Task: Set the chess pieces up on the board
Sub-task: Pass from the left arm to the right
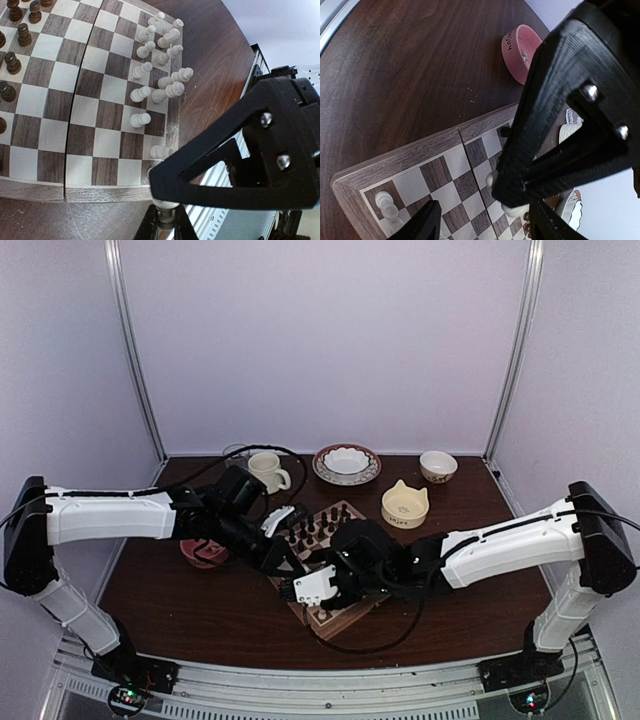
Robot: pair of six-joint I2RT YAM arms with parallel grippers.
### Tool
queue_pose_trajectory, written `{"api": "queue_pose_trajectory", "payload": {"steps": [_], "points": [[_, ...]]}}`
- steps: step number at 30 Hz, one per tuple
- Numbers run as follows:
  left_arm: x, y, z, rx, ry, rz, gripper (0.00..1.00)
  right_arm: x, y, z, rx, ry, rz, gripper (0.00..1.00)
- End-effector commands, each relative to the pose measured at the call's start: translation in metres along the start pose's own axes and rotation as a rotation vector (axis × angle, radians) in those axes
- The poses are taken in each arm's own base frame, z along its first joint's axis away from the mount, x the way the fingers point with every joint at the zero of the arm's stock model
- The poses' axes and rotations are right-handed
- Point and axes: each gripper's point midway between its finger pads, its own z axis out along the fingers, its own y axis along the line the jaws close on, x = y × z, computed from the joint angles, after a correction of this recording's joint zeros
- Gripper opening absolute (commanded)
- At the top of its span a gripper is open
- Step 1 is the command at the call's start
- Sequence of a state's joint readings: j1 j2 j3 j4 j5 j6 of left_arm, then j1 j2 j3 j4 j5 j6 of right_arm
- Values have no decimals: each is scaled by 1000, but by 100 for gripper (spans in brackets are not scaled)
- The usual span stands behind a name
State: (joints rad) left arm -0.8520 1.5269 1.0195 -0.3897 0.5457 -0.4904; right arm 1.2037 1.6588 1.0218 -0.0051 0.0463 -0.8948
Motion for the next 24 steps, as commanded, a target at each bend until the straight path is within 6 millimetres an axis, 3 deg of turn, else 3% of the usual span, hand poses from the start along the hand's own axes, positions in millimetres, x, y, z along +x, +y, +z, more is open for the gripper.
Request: {"api": "queue_pose_trajectory", "payload": {"steps": [1,6,16,24], "points": [[-10,-13,3,45,-6,25,5,-8,-22,6,62,3,26,61],[-10,-13,6,47,5,23,6,-10,-24,9,73,-10,39,54],[-11,-9,8,27,6,22,10,-8,-12,7,26,-12,41,20],[-11,-12,6,38,-3,27,14,-6,-12,9,28,1,62,8]]}}
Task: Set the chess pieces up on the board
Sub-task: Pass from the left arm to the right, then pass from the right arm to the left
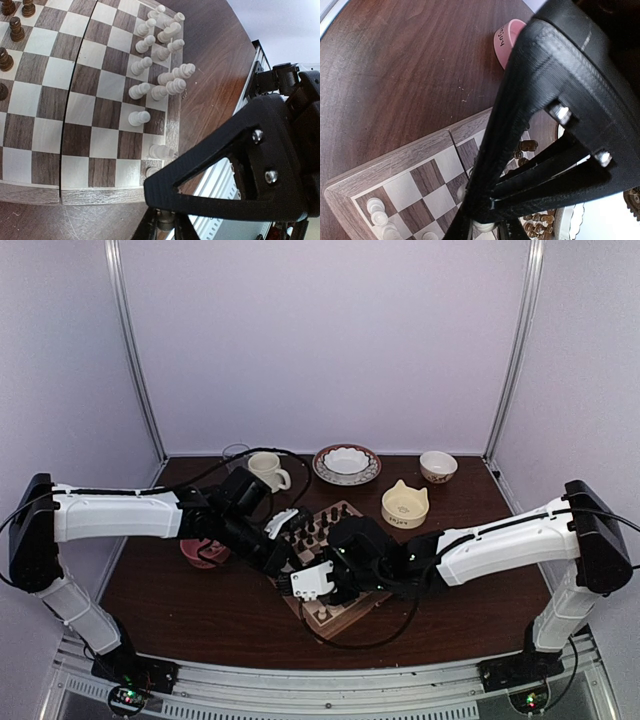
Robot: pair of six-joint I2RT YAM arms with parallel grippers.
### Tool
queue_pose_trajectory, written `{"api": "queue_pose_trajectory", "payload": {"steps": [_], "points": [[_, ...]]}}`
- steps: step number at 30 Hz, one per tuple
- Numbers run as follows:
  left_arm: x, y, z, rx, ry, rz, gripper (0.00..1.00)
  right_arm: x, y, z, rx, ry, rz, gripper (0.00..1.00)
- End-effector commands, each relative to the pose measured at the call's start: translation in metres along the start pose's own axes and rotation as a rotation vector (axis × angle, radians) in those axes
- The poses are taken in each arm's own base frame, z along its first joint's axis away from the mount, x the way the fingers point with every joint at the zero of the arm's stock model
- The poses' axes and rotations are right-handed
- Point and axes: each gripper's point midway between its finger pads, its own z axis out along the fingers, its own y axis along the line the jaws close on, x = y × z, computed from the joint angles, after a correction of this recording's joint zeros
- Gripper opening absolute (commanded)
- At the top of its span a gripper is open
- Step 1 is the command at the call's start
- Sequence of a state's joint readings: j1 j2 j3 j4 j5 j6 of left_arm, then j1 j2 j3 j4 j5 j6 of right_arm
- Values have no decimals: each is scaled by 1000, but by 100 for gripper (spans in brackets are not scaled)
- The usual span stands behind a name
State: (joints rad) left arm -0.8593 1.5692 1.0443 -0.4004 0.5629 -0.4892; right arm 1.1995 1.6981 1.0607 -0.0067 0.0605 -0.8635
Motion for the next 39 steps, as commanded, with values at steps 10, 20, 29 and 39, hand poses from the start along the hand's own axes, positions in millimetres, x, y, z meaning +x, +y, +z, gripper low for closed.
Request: {"api": "queue_pose_trajectory", "payload": {"steps": [10,20,29,39], "points": [[-19,-16,-25,1,-151,83,43,-6,-11,-9,12,-46,96,3],[-26,-19,-78,-96,-385,151,54,-18,-23,-37,-15,-207,270,2],[-23,-50,-124,4,-735,443,55,-61,-40,-59,-159,-443,551,0],[5,-73,-143,135,-978,732,54,-92,-44,-62,-331,-552,731,0]]}}
